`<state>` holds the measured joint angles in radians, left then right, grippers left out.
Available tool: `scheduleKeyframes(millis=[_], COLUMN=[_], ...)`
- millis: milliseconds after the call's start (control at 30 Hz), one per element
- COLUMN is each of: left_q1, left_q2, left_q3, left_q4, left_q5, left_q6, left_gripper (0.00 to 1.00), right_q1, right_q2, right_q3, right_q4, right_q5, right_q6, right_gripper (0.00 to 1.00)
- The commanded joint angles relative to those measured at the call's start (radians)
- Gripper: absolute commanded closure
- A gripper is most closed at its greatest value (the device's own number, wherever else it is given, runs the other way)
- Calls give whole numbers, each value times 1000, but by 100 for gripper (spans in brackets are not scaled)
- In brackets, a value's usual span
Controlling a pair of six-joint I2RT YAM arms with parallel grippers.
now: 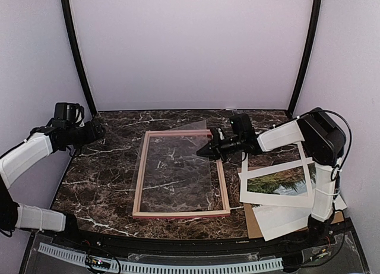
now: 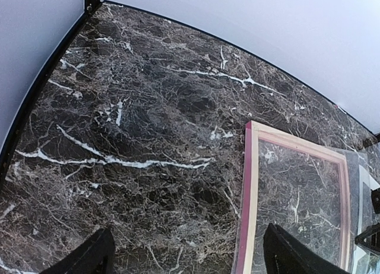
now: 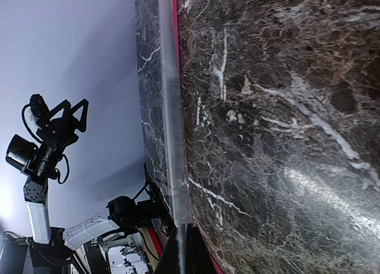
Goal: Put the photo into the frame
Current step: Place the glass panel on the frame body.
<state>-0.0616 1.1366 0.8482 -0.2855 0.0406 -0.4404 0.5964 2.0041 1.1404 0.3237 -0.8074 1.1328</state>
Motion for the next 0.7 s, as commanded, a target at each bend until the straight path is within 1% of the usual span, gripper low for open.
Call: scheduleKeyframes(millis=[0,133,400,533,667], left_q1=[-4,-22,-88,-105,-113], left_q2=[22,50,108,123,128], left_q3=[-19,-24,-6,2,6], left_q4=[10,24,45,52,53], left_q5=[50,70,64,65,70], left_q6=[23,26,42,39,37], left_gripper=[11,10,10,10,10], right_q1=[-24,-37,-47,-48,-50], right_q2=[-45,-40,-20,-15,-16], right_q3=[34,69,131,147,148], right_q4=[-148,-252,-320,-359,-364], right_q5=[43,68,61,63,63], right_q6=[-160,-234,-296,-310,-316], right_gripper=[100,100,100,100,100])
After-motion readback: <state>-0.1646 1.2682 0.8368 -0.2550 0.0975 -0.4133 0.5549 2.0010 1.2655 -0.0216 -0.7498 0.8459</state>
